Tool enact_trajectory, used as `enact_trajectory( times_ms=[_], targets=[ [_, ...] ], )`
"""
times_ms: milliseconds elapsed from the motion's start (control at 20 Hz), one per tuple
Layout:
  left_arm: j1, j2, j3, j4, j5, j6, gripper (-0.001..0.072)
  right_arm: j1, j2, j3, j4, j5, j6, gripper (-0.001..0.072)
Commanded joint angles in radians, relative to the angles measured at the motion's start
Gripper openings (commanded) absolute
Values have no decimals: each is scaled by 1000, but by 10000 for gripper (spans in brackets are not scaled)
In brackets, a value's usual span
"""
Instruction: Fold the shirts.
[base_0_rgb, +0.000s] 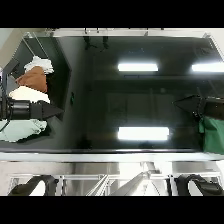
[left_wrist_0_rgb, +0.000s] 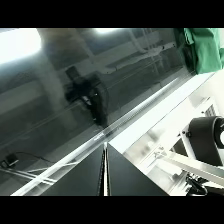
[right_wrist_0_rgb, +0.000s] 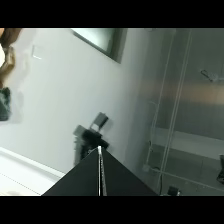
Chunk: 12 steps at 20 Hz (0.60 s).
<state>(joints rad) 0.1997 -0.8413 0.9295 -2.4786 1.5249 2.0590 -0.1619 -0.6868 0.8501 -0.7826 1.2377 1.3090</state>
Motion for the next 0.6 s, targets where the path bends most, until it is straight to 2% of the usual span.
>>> enact_trajectory(
  times_ms=[0, 150, 200, 250, 300, 350, 400, 450, 500, 550],
  targets=[
    [1, 1, 0, 0, -4, 1, 11, 1, 1, 0, 0, 0, 0, 13],
    [7, 1, 3, 1, -10, 0, 12, 1, 1, 0, 0, 0, 0, 13],
    [21, 0, 19, 19, -31, -24, 13, 1, 1, 0, 0, 0, 0, 13],
    [39, -5, 57, 75, -73, -59, 48, 1, 1, 0, 0, 0, 0, 13],
    [57, -24, 111, 136, -119, -79, 257, 1, 1, 0, 0, 0, 0, 13],
    [77, -56, 181, 191, -163, -82, 311, 1, 1, 0, 0, 0, 0, 13],
    [94, -98, 255, 229, -200, -82, 312, 1, 1, 0, 0, 0, 0, 14],
    [107, -154, 337, 258, -236, -82, 362, 1, 1, 0, 0, 0, 0, 13],
    [113, -228, 433, 295, -286, -81, 710, 1, 1, 0, 0, 0, 0, 13],
    [113, -305, 525, 341, -341, -81, 718, 1, 1, 0, 0, 0, 0, 13]
  ],
)
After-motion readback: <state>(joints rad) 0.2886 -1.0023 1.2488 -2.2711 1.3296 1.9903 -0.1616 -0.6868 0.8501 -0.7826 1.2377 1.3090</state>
